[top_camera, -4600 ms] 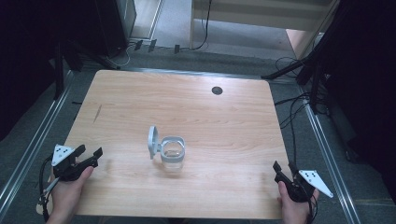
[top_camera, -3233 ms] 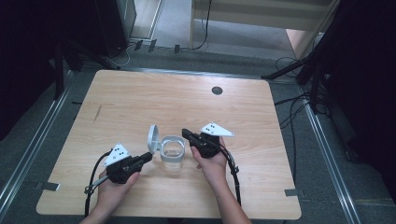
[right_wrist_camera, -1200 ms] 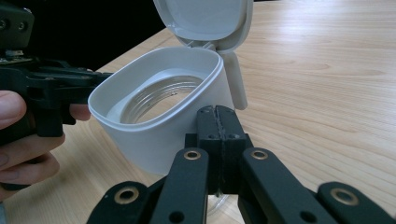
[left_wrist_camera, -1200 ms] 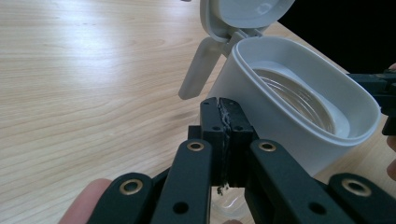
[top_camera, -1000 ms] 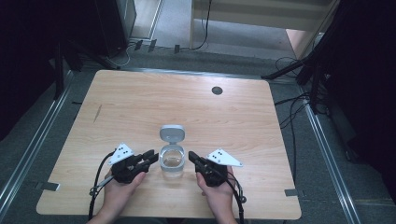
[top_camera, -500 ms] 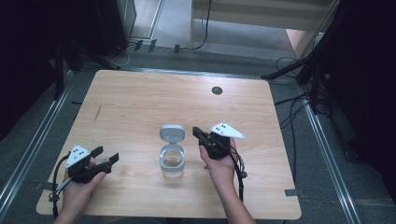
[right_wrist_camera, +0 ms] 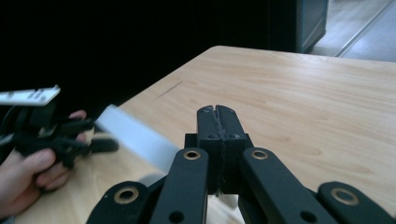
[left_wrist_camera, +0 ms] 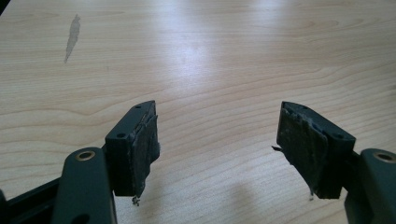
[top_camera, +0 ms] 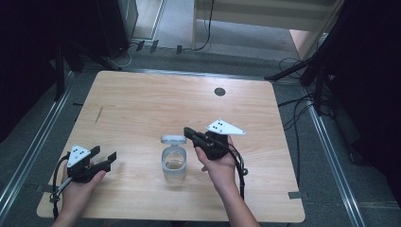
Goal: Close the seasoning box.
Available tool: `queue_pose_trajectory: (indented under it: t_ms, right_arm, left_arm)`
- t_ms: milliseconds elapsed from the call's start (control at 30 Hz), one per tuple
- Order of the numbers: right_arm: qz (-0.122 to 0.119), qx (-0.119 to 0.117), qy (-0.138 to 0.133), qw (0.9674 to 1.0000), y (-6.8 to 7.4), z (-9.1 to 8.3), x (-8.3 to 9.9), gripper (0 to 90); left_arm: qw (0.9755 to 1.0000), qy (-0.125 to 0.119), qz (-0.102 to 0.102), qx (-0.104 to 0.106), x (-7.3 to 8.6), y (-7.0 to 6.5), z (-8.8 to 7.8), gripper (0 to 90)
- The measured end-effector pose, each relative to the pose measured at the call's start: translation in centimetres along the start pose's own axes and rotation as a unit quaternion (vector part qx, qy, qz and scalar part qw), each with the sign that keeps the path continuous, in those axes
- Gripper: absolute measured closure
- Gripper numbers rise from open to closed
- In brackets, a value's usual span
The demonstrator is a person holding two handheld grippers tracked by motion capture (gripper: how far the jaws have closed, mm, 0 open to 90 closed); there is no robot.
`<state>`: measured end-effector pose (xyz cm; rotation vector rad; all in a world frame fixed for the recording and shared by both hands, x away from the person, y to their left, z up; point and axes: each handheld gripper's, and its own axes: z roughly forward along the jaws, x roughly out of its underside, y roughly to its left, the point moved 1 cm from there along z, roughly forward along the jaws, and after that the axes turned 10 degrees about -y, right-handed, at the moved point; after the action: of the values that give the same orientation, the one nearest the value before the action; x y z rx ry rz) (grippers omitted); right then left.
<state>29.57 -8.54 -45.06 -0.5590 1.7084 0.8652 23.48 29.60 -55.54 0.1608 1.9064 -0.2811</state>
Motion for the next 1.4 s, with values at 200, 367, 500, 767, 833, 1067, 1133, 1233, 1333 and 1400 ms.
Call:
queue_pose_trajectory:
  t_ms: [200,367,500,767,833,1067,1133,1233,1333,1400]
  right_arm:
    - [-0.026,0.042,-0.009,0.9987,-0.6,-2.9,0.3,77.3]
    - [-0.044,0.13,-0.015,0.9904,-3.5,-6.1,0.9,26.7]
    - [-0.019,0.146,-0.011,0.989,-5.6,-8.6,1.8,19.1]
    - [0.001,0.201,-0.017,0.9795,-8.4,-12.4,3.5,19.2]
    - [0.005,0.219,-0.019,0.9756,-9.7,-14.0,4.2,19.7]
    - [0.007,0.254,-0.008,0.967,-11.7,-17.3,6.2,21.2]
    - [0.007,0.266,-0.004,0.9639,-12.3,-18.2,6.8,21.3]
    - [0.013,0.275,-0.003,0.9613,-13.0,-19.3,7.7,22.0]
    - [0.022,0.282,-0.001,0.9592,-13.7,-20.4,8.5,22.2]
    - [0.021,0.285,0.001,0.9583,-13.9,-20.7,8.7,22.3]
  left_arm:
    - [1.0,0.003,-0.001,-0.001,0.0,0.0,0.0,29.4]
    - [1.0,0.003,0.002,0.0,0.0,0.0,0.0,29.1]
    - [1.0,0.0,0.004,0.001,0.0,-0.1,0.0,28.5]
    - [0.9999,-0.007,0.007,-0.005,0.0,-0.2,-0.2,19.2]
    - [0.9999,-0.009,-0.005,0.002,0.0,0.1,-0.3,17.8]
    - [0.9999,-0.008,-0.006,0.003,0.0,0.2,-0.3,17.1]
    - [0.9999,-0.009,-0.006,0.001,0.0,0.1,-0.2,17.1]
    - [0.9999,-0.009,-0.006,0.002,0.0,0.2,-0.3,17.1]
    - [0.9999,-0.008,-0.007,0.004,0.0,0.2,-0.3,17.4]
    - [0.9999,-0.008,-0.007,0.004,0.0,0.2,-0.3,17.5]
